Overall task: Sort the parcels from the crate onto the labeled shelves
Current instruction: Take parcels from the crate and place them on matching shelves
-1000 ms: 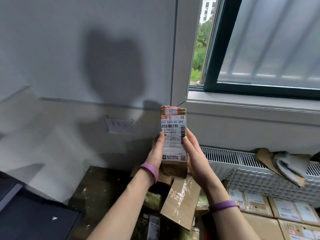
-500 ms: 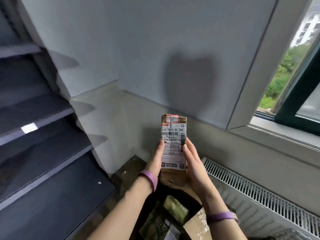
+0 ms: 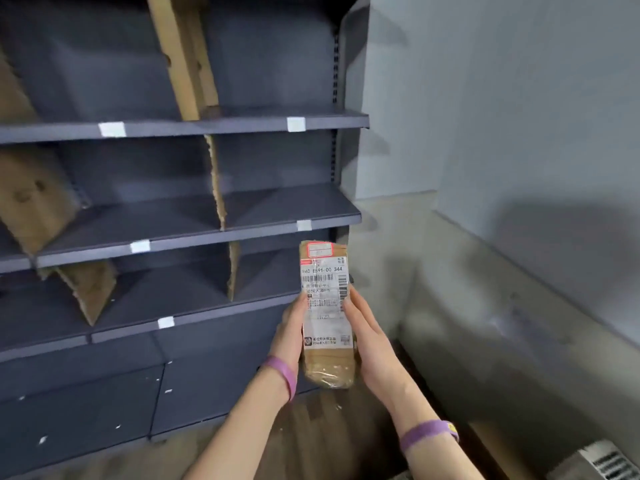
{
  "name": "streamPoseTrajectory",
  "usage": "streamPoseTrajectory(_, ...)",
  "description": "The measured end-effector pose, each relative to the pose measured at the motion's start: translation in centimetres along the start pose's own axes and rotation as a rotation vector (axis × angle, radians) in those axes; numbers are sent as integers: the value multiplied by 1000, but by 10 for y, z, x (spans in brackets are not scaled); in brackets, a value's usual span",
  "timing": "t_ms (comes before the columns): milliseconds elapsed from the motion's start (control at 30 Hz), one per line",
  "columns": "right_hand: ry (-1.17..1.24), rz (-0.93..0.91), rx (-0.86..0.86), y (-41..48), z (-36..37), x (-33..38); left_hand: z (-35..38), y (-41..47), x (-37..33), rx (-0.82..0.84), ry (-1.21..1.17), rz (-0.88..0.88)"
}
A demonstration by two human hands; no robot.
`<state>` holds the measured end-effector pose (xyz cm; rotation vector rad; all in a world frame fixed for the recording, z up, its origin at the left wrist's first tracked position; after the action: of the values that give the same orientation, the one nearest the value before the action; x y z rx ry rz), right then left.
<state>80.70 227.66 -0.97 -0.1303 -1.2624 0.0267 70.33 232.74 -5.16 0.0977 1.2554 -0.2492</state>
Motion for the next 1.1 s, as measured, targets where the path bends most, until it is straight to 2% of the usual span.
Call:
streamPoseTrajectory(233,-103,106,202,17,159,-61,-163,-35,-36,-229,-53,-36)
streamPoseTrajectory(467,-98,170,292,27,262,-108,-278,-61,-52,-375,-1,-28)
streamPoseTrajectory(867,-122,236,379,98,360,-145,-378,-32,-78,-518,-114,-49)
streamPoseTrajectory(1100,-108,328,464,149,413,-178,-439,-18,-81,-686,-162,-49)
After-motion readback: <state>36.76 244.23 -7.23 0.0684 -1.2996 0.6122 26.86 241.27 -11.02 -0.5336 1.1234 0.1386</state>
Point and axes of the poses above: each hand's wrist, its own y-axis towards the middle knuckle, its own z-axis out of the palm, x = y × z, the point moved 9 cm from there along y, towards the middle knuckle, and after that the axes turned 8 degrees about z, right-handed, at the moved point
